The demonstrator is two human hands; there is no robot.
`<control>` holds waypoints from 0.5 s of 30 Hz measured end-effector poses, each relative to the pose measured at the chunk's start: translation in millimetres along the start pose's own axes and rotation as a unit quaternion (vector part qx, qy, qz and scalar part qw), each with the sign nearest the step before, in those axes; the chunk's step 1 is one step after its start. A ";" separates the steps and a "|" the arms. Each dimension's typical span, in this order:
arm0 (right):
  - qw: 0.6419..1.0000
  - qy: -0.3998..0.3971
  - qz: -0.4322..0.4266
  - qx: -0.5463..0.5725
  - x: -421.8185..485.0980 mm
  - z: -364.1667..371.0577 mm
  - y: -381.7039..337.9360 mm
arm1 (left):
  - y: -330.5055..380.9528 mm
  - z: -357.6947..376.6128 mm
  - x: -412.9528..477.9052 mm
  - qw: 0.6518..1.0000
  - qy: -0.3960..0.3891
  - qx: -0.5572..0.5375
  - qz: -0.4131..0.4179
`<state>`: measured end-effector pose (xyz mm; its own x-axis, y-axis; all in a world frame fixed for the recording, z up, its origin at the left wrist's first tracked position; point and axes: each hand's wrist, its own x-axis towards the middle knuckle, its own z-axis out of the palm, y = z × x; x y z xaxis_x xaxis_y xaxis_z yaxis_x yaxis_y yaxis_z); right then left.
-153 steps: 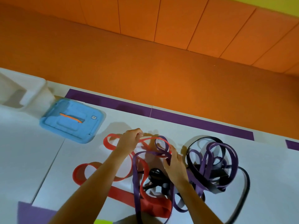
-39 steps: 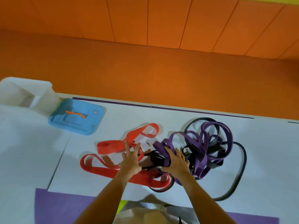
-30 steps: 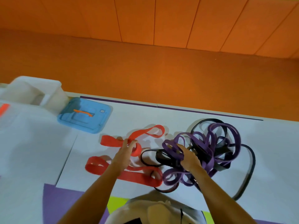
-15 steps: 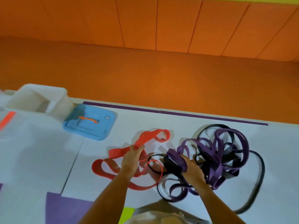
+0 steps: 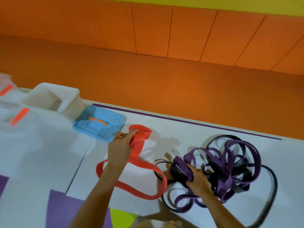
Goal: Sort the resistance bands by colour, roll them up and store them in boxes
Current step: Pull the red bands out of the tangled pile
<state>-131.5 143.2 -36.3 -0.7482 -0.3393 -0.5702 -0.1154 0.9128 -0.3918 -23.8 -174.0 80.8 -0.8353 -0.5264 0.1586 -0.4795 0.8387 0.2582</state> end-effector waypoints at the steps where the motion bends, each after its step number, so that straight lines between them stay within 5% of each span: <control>1: 1.000 -0.006 0.000 0.000 1.9 0.1 -0.4 | -0.9 -5.5 -0.3 1.000 0.018 -0.001 0.002; 8: 1.000 -0.012 -0.001 -0.003 4.9 -1.3 -0.7 | -20.5 -24.3 6.5 0.990 0.134 0.002 0.032; 15: 1.000 -0.011 -0.001 -0.011 -1.0 -3.8 -5.4 | -12.1 35.5 -20.6 0.999 -0.020 0.019 0.036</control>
<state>-132.6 139.5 -30.8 -0.7332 -0.3460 -0.5854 -0.1312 0.9167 -0.3775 -10.4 -168.4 40.5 -0.8776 -0.4595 0.1364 -0.4273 0.8790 0.2117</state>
